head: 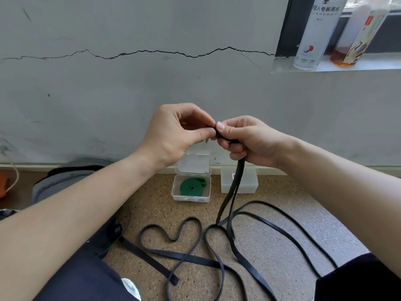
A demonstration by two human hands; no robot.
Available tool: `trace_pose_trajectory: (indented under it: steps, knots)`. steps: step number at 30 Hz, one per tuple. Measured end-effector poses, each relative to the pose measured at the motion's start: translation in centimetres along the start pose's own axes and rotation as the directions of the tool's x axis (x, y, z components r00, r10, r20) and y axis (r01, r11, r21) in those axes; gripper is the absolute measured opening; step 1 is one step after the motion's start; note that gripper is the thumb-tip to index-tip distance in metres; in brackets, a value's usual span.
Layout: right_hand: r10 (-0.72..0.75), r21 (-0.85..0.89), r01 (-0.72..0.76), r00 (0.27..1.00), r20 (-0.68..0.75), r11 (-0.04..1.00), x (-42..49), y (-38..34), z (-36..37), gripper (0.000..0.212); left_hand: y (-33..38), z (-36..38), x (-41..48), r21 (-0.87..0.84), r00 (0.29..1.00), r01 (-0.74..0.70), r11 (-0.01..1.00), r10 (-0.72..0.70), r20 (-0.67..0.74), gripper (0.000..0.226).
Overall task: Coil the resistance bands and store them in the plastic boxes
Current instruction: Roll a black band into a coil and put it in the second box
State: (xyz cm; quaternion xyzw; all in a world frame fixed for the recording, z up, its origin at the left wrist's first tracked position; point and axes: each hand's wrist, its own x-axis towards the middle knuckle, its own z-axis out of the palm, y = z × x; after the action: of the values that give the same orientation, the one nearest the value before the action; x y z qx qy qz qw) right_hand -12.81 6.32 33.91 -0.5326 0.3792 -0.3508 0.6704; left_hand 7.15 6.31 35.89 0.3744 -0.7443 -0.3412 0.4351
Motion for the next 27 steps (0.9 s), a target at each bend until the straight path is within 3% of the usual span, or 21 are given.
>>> trace_pose_trajectory:
  steps: [3, 6, 9, 15, 19, 24, 27]
  knots:
    - [-0.042, 0.083, 0.042, 0.999, -0.002, 0.996, 0.2, -0.1, 0.5, 0.019, 0.2, 1.2, -0.3, -0.329, 0.979, 0.146, 0.933, -0.184, -0.087, 0.020]
    - [-0.042, 0.140, 0.043, 0.999, -0.009, 0.989, 0.4, 0.1, 1.0, 0.019, 0.2, 1.8, 0.0, -0.380, 0.963, 0.175, 0.908, -0.239, -0.128, 0.018]
    - [-0.014, 0.129, 0.016, 1.000, -0.018, 0.992, 0.6, 0.3, 1.1, 0.022, 0.1, 1.2, 0.4, -0.256, 0.978, 0.132, 0.958, -0.169, -0.125, 0.019]
    - [0.098, -0.200, -0.106, 0.994, -0.051, 0.974, 0.2, -0.2, 0.3, 0.041, -0.4, -0.2, 0.4, 0.143, 1.000, 0.018, 0.990, -0.016, -0.016, 0.035]
    - [0.117, -0.309, -0.138, 0.989, -0.086, 0.941, -0.1, -0.7, 0.0, 0.044, -0.1, -0.3, 0.4, 0.350, 0.996, -0.080, 0.933, 0.059, 0.071, 0.039]
    - [0.056, -0.424, -0.122, 0.985, -0.164, 0.897, 0.1, -0.4, 0.8, 0.063, 0.4, 0.2, 0.8, 0.542, 0.978, -0.160, 0.825, 0.058, 0.202, 0.044]
    - [0.051, -0.454, -0.135, 0.980, -0.193, 0.881, 0.4, 0.0, 1.0, 0.058, 0.7, 0.7, 0.9, 0.630, 0.955, -0.236, 0.740, 0.058, 0.289, 0.042]
